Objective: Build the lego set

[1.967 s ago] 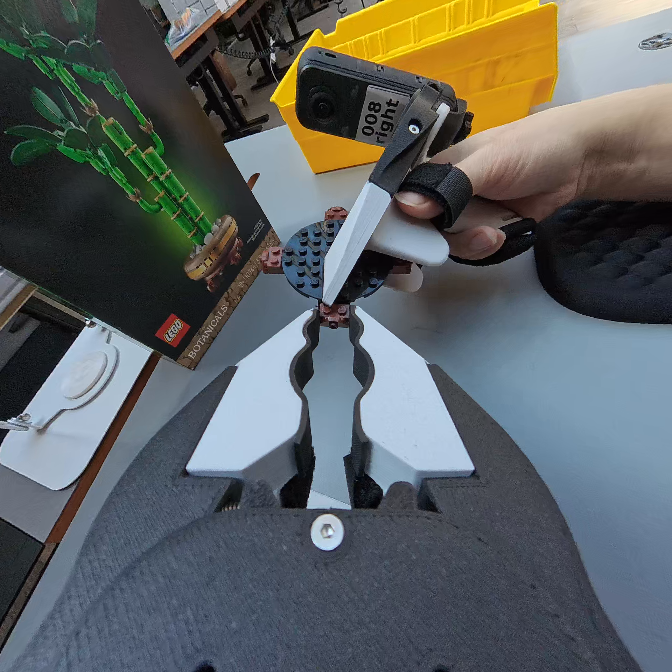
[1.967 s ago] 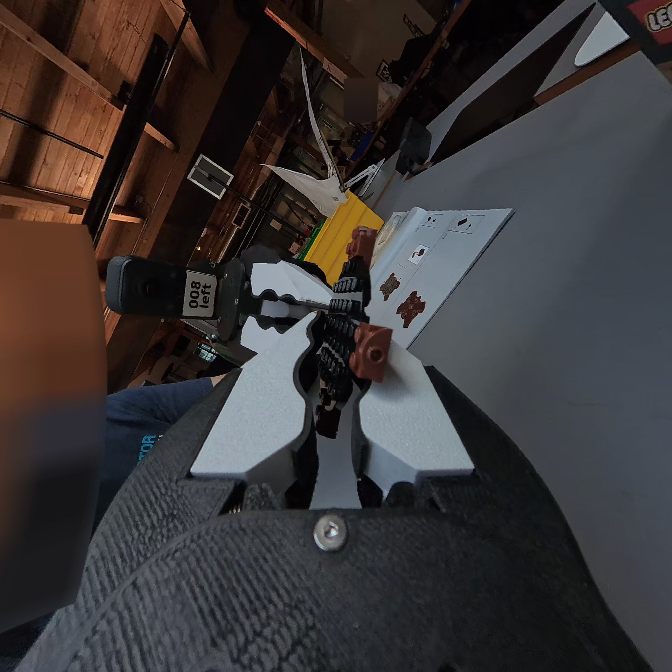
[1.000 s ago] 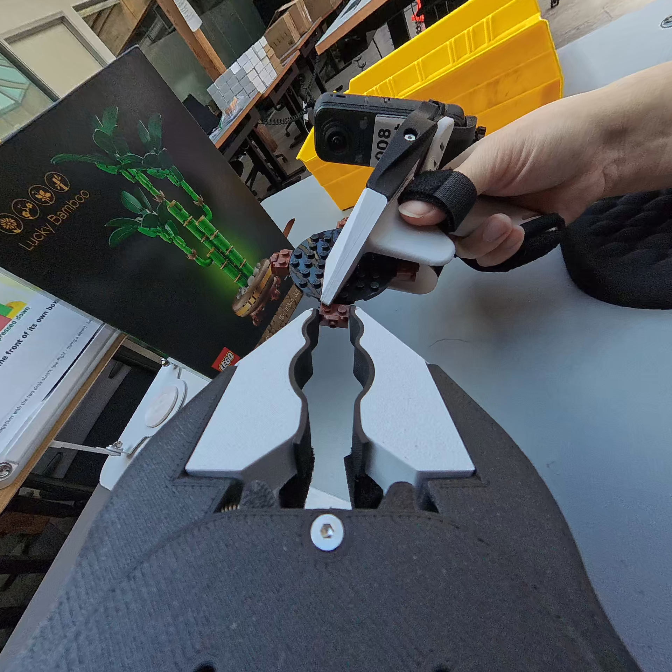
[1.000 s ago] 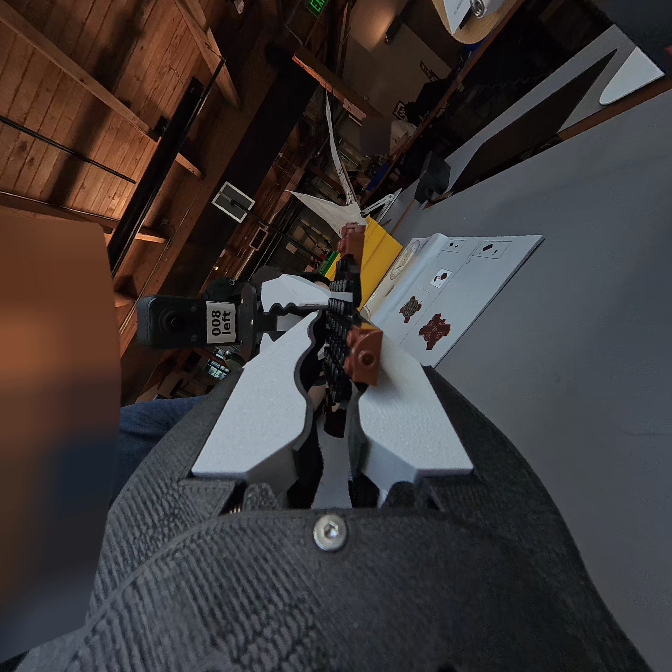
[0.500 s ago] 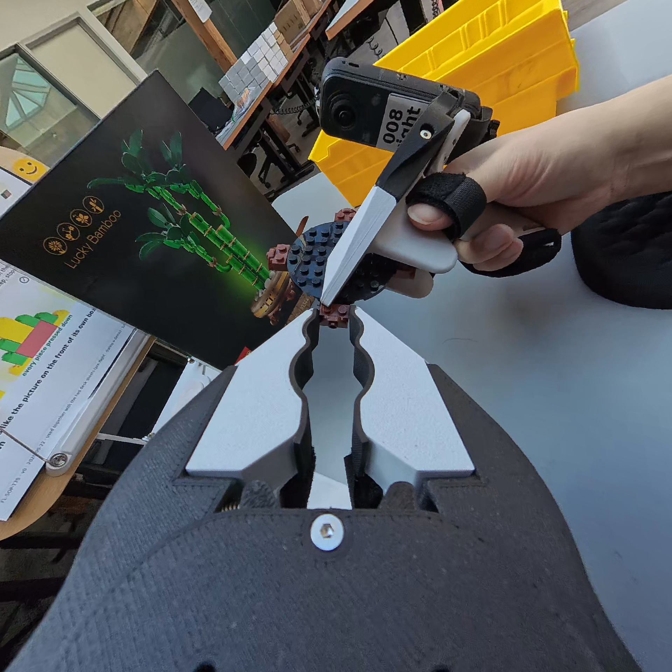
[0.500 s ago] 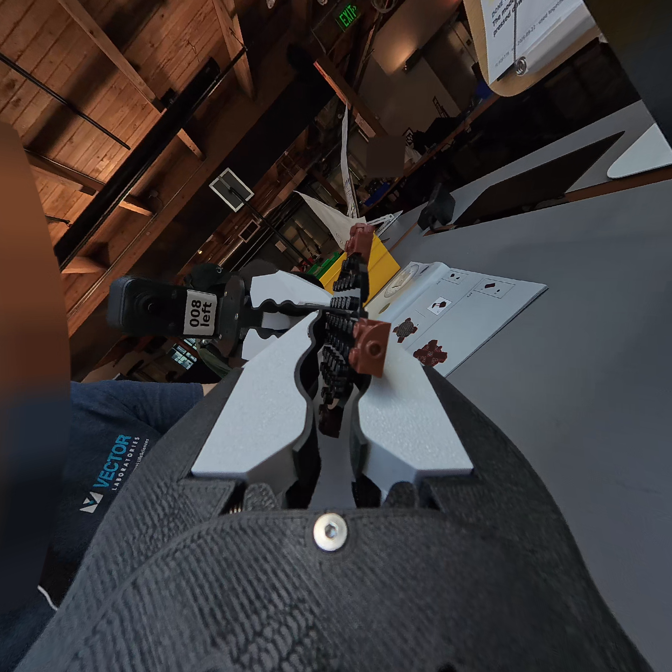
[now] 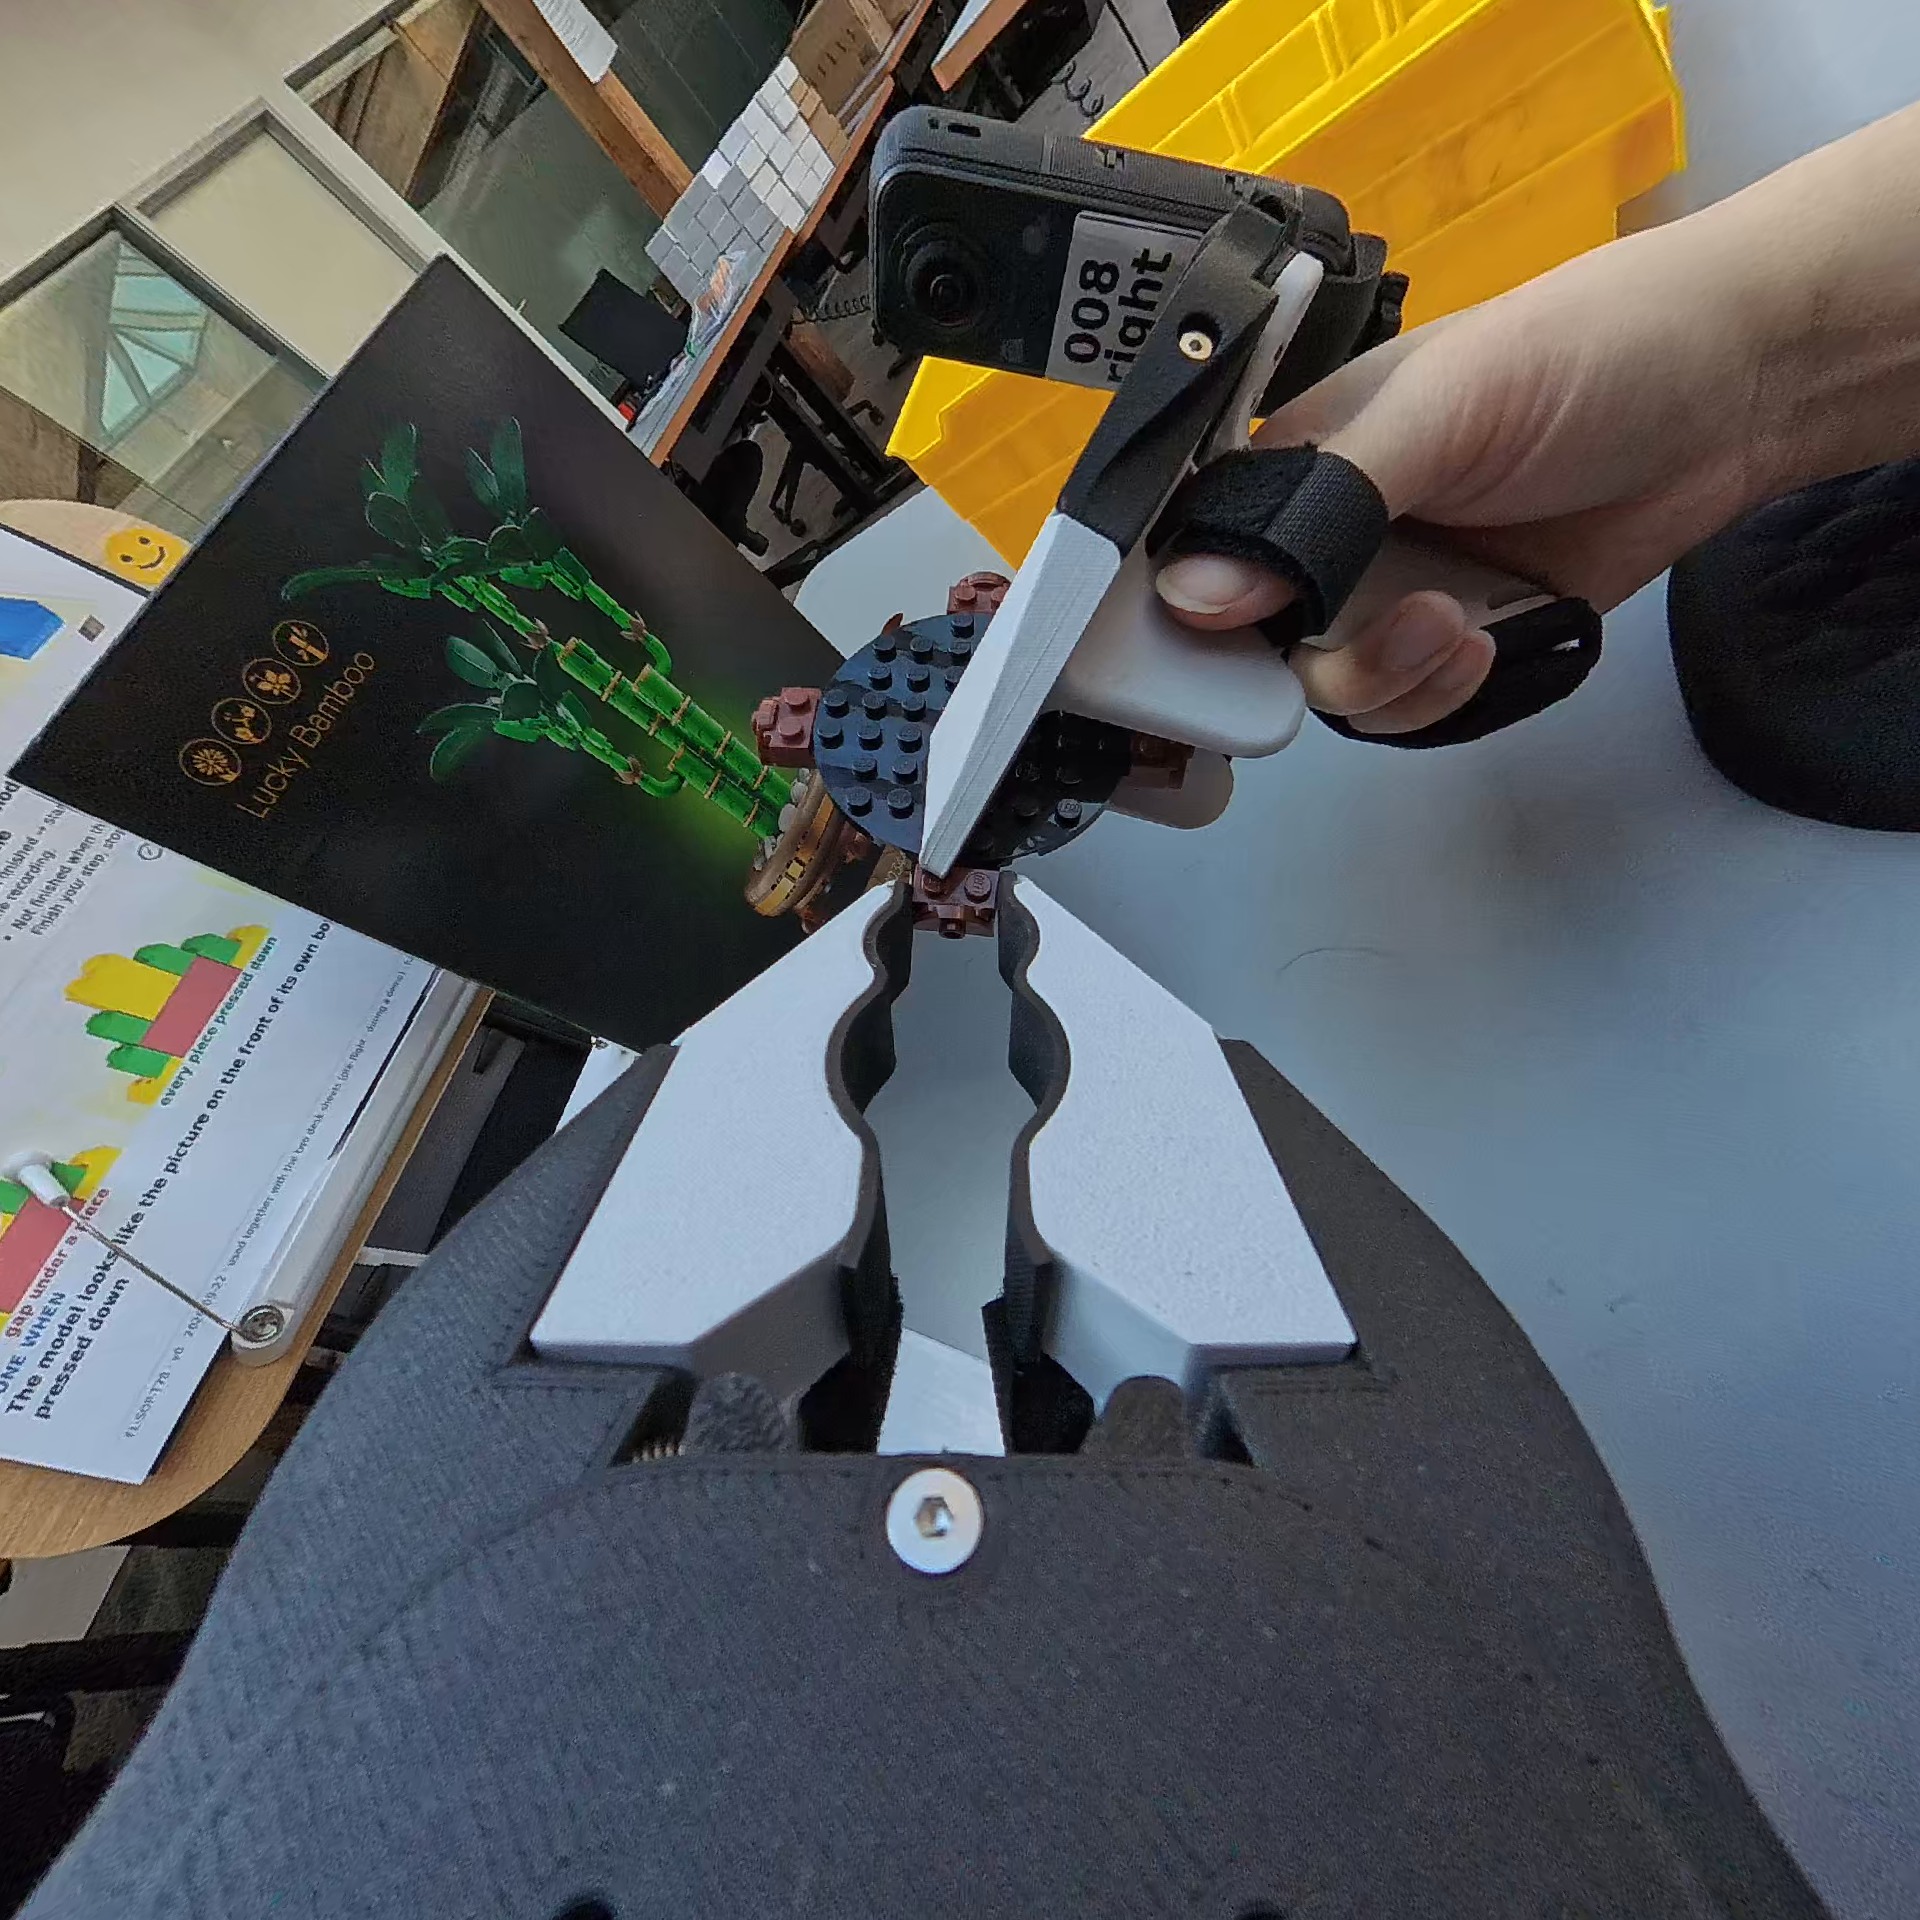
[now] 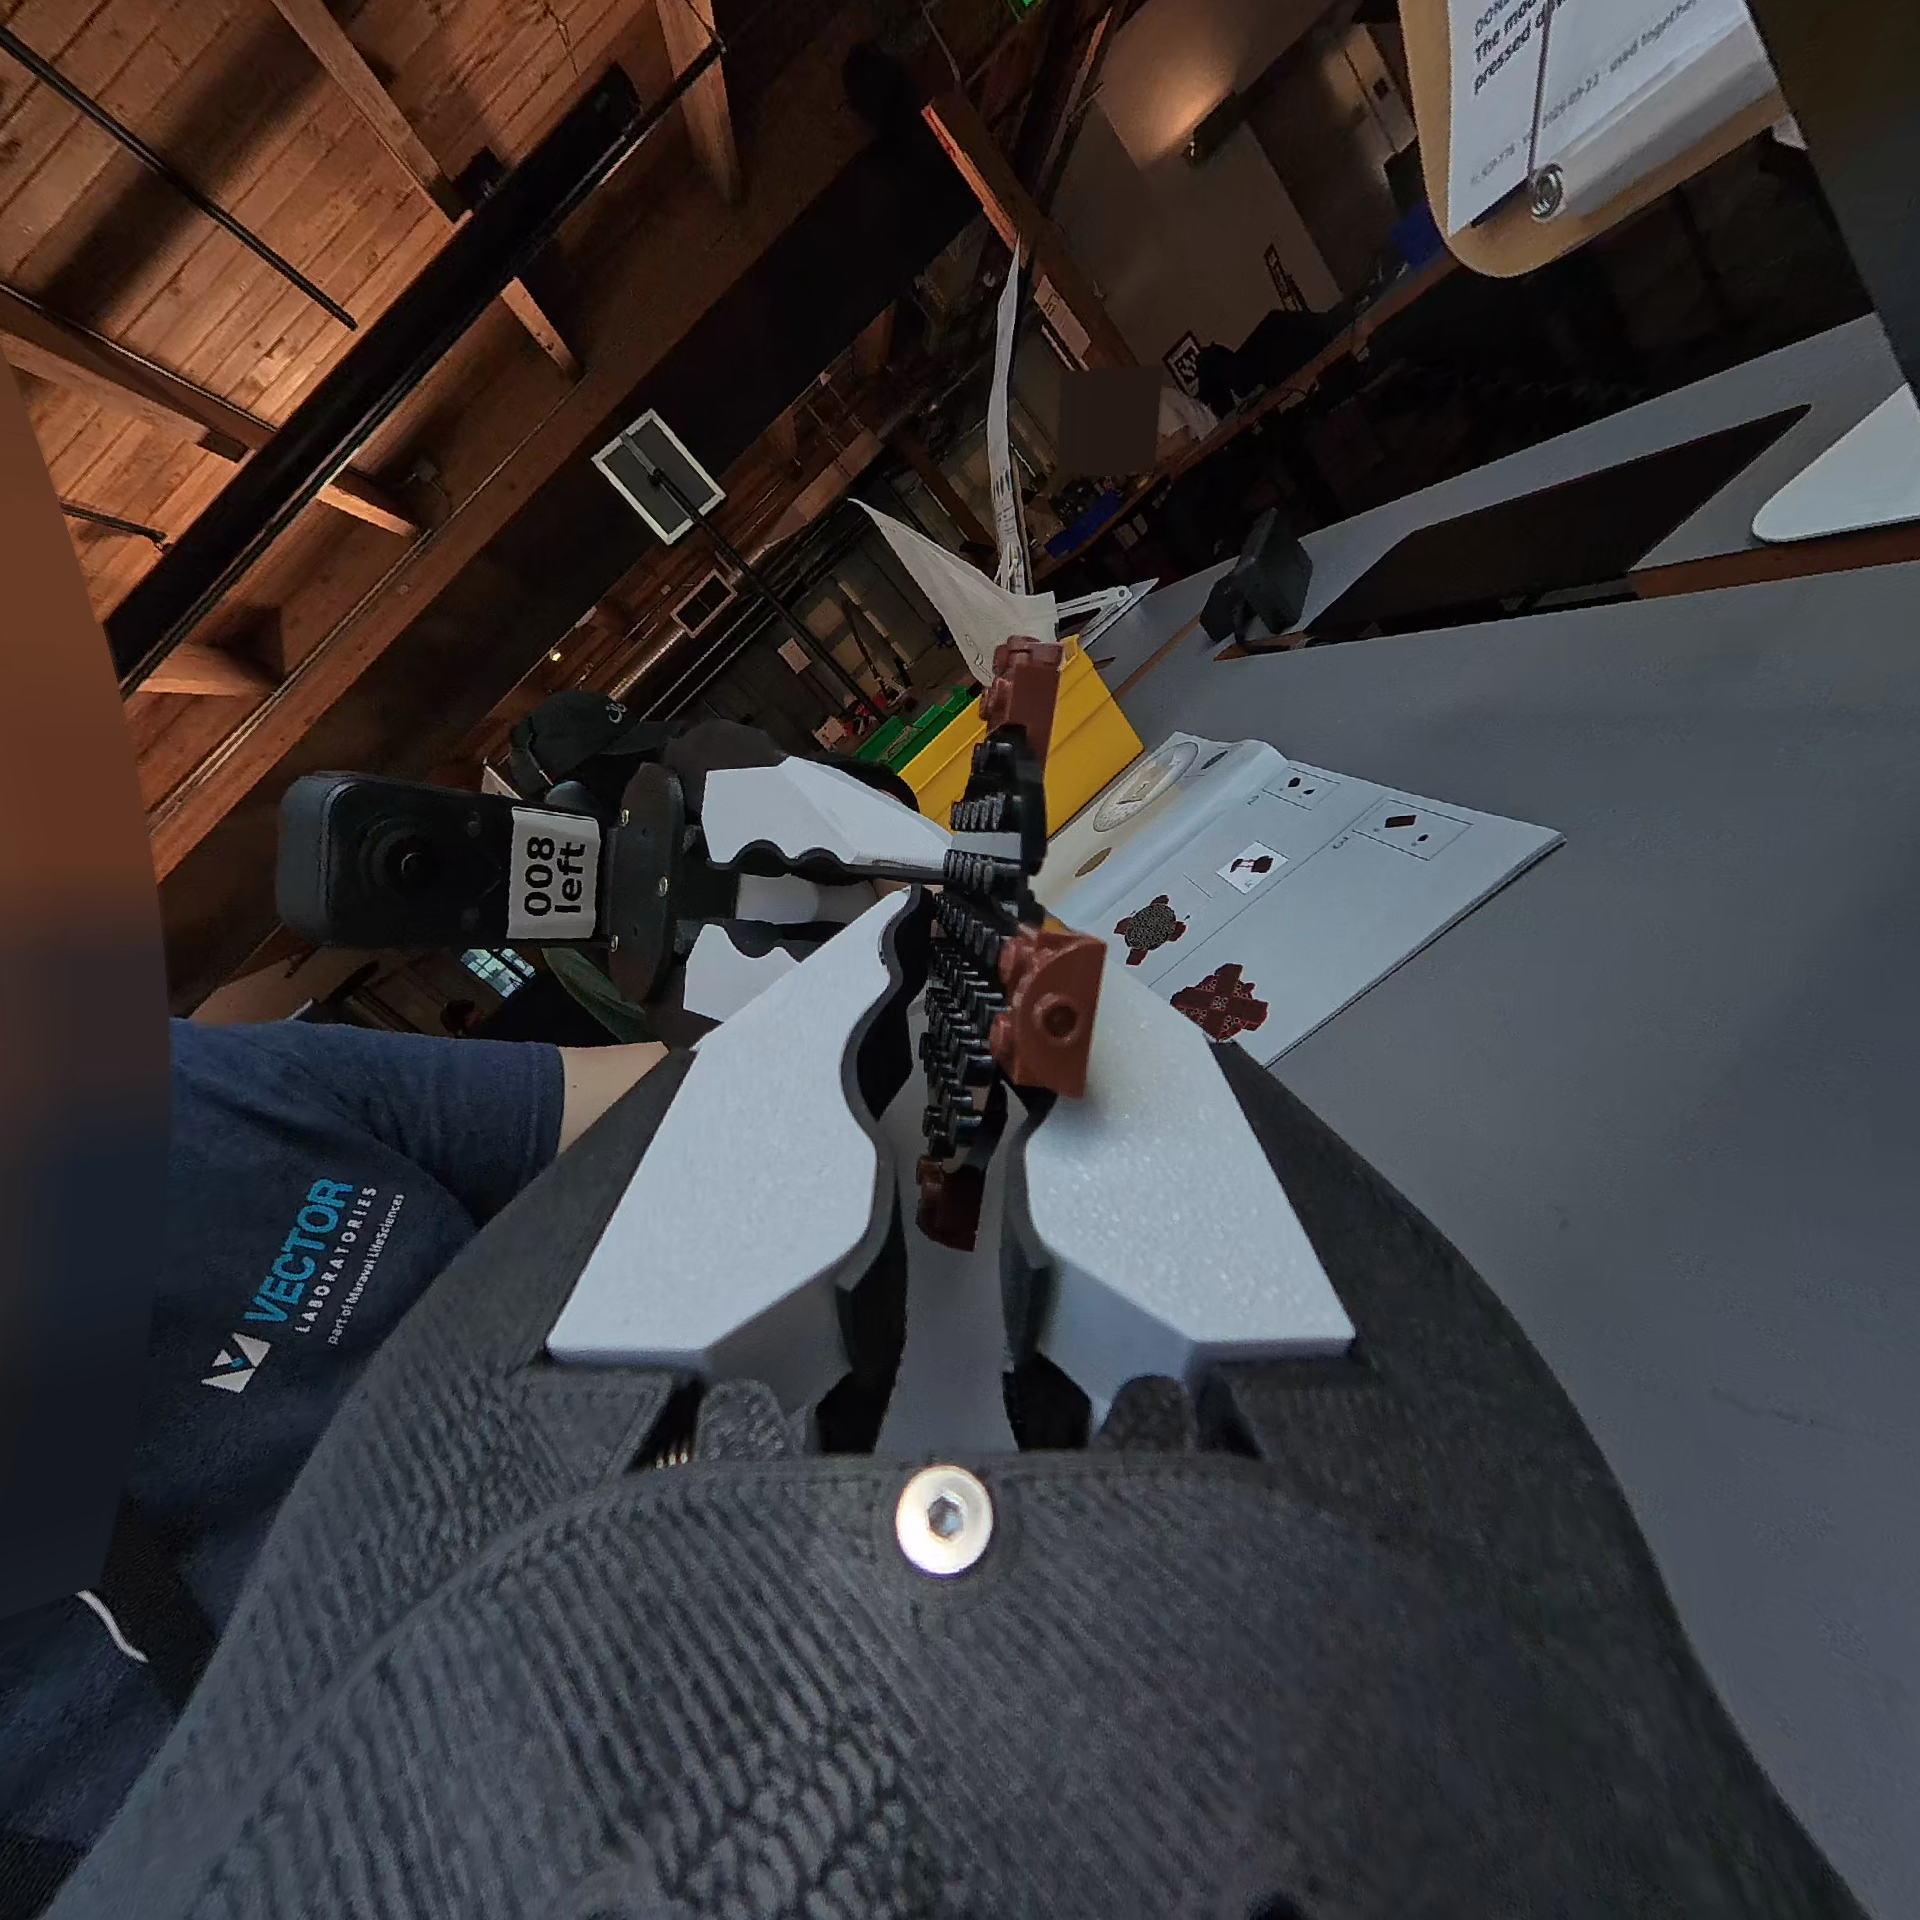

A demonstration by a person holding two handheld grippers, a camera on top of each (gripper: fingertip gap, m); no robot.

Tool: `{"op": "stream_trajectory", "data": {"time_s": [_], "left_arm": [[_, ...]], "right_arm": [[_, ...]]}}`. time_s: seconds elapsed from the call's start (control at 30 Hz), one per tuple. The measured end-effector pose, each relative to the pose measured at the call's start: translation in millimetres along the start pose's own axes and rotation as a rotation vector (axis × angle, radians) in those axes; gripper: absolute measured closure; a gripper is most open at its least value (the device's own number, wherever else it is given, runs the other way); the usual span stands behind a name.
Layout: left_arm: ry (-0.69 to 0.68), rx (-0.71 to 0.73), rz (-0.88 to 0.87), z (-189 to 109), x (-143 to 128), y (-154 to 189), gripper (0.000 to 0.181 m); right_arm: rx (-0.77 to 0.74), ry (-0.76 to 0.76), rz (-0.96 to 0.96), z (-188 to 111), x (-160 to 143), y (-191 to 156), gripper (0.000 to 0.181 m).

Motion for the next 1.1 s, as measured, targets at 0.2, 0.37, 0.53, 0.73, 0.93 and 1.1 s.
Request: {"op": "stream_trajectory", "data": {"time_s": [0.2, 0.37, 0.53, 0.73, 0.93, 1.1], "left_arm": [[-0.006, 0.016, 0.015, 0, 2, 2, 0.167], [-0.009, -0.005, -0.038, -2, 7, 0, 0.167], [-0.018, -0.043, -0.089, -3, 8, -3, 0.167], [-0.036, -0.071, -0.15, -1, 5, -5, 0.167], [-0.038, -0.048, -0.131, -3, 9, -4, 0.167], [-0.004, -0.05, -0.146, -5, 11, -6, 0.167]], "right_arm": [[-0.022, -0.011, -0.029, -1, 1, -3, 0.173], [0.005, 0.001, 0.0, -1, 2, -5, 0.173], [0.033, 0.001, 0.022, -1, 1, -3, 0.172], [-0.017, -0.038, -0.046, 0, 1, -5, 0.171], [-0.016, -0.039, -0.036, 0, 3, -9, 0.174], [0.046, 0.006, 0.016, 0, 3, -7, 0.173]]}}
Point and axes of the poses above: each gripper's, where its closed fingertips meet, z out along the fingers, x out of its top, y = z × x across the jaws, the point moved 9 cm from there along -z, back along the fingers, and after that the axes turned 4 degrees about -z, right-handed, at the moved point
